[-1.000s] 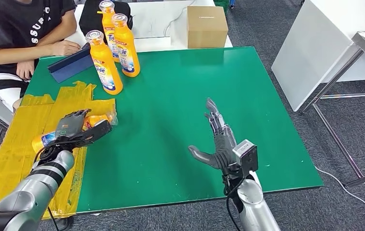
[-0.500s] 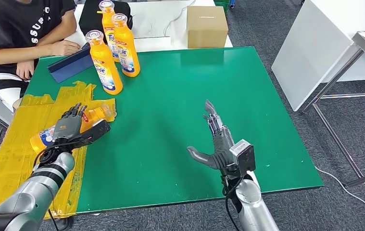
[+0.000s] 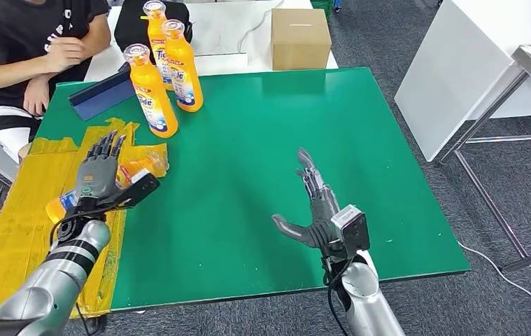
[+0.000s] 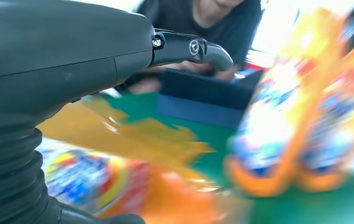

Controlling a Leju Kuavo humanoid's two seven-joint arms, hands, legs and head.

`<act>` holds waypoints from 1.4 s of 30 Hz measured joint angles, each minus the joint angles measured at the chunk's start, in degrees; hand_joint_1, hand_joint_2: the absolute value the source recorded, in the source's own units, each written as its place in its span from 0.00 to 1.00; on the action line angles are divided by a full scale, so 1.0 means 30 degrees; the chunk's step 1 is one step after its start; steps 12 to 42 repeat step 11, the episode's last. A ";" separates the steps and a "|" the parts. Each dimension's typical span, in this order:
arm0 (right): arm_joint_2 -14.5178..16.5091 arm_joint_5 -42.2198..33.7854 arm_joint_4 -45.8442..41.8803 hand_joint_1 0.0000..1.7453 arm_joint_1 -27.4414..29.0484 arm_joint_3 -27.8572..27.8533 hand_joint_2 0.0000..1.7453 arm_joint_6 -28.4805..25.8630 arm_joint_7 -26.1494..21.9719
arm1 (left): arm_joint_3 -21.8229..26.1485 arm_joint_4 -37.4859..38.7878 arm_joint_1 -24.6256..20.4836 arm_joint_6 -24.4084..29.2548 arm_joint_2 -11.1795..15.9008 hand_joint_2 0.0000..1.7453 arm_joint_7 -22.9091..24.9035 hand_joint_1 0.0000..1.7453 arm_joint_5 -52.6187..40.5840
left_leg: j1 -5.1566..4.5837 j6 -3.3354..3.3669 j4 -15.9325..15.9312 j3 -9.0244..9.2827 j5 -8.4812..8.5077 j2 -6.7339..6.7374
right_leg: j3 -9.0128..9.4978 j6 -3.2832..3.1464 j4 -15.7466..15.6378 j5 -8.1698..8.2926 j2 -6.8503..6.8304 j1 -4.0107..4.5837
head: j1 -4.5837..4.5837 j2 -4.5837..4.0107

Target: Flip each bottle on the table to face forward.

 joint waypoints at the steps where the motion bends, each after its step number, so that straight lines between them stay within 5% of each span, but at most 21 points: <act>1: -0.0005 0.0106 -0.0133 0.00 0.0264 -0.0031 1.00 -0.0213 -0.0047 | -0.0034 -0.1129 0.0561 -0.1046 -0.0210 1.00 -0.0600 0.00 0.2019 | -0.0003 -0.0001 0.0000 -0.0001 -0.0005 -0.0002 | 0.0002 0.0001 -0.0001 -0.0002 -0.0001 -0.0004 | -0.0002 0.0000; 6: -0.0020 0.0441 -0.1365 0.00 0.1774 -0.0339 1.00 -0.1092 -0.0364 | -0.1067 -0.8153 0.4447 -1.2722 -0.0861 1.00 -0.0208 0.00 1.6294 | -0.0014 -0.0012 0.0000 -0.0026 -0.0047 0.0009 | -0.0012 -0.0001 -0.0004 -0.0014 0.0005 -0.0013 | 0.0002 0.0000; 9: 0.0000 0.0661 -0.1909 0.00 0.2246 -0.0454 1.00 -0.1316 -0.0545 | -0.1940 -1.1267 0.6470 -1.6096 -0.0808 1.00 -0.0617 0.00 1.8883 | -0.0014 -0.0011 -0.0001 -0.0031 -0.0088 0.0026 | -0.0028 -0.0007 -0.0010 -0.0024 0.0021 -0.0013 | -0.0002 0.0000; 11: 0.0019 0.0880 -0.2123 0.00 0.2363 -0.0455 1.00 -0.1439 -0.0622 | -0.2344 -1.2508 0.7415 -1.6483 -0.0783 1.00 -0.0840 0.00 1.9026 | -0.0013 -0.0013 -0.0001 -0.0016 -0.0108 0.0042 | -0.0031 -0.0009 -0.0016 -0.0026 0.0037 -0.0012 | -0.0013 0.0000; 42: 0.0019 0.0880 -0.2123 0.00 0.2363 -0.0455 1.00 -0.1439 -0.0622 | -0.2344 -1.2508 0.7415 -1.6483 -0.0783 1.00 -0.0840 0.00 1.9026 | -0.0013 -0.0013 -0.0001 -0.0016 -0.0108 0.0042 | -0.0031 -0.0009 -0.0016 -0.0026 0.0037 -0.0012 | -0.0013 0.0000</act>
